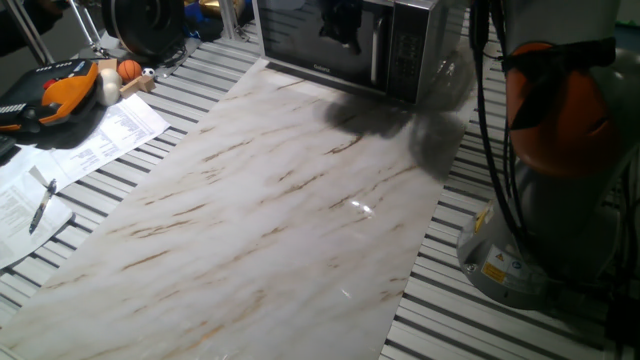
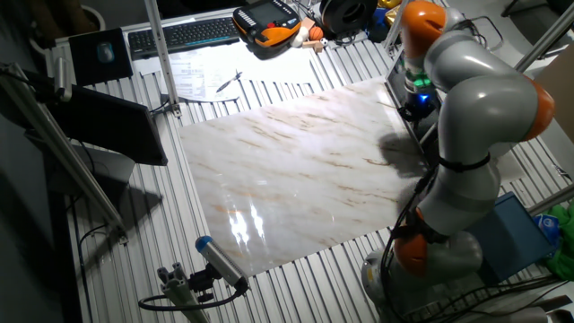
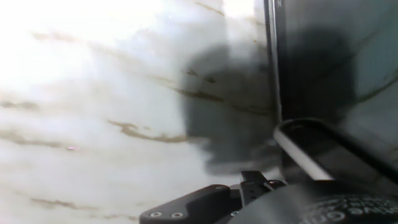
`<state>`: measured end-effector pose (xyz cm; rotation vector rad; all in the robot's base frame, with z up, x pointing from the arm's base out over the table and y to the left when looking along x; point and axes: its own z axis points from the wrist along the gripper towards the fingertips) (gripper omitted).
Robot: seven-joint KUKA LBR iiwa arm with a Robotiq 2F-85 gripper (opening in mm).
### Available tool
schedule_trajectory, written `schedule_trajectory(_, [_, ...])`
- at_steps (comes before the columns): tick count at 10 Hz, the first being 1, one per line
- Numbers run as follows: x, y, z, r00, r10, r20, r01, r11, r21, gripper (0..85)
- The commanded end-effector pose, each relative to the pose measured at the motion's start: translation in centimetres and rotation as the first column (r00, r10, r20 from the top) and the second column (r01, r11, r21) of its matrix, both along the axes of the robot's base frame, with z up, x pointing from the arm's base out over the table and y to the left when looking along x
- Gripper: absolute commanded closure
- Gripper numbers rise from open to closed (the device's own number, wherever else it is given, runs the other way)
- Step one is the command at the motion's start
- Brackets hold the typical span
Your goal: Open the microwave door
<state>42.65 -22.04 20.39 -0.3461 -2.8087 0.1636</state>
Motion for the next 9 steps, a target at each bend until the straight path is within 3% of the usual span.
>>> schedule_trajectory(1, [-0.01,-0.01,-0.02,0.909,-0.417,0.012,0.417,0.909,0.005,85.0])
schedule_trajectory(3, [0.04,0.08,0.04,0.854,-0.518,0.048,0.519,0.855,-0.004,85.0])
schedule_trajectory(5, [0.04,0.29,0.32,0.783,-0.616,0.084,0.620,0.783,-0.041,85.0])
schedule_trajectory(7, [0.02,0.32,0.41,0.699,-0.699,0.153,0.714,0.695,-0.087,85.0])
schedule_trajectory(9, [0.02,0.23,0.38,0.591,-0.780,0.205,0.805,0.586,-0.091,85.0])
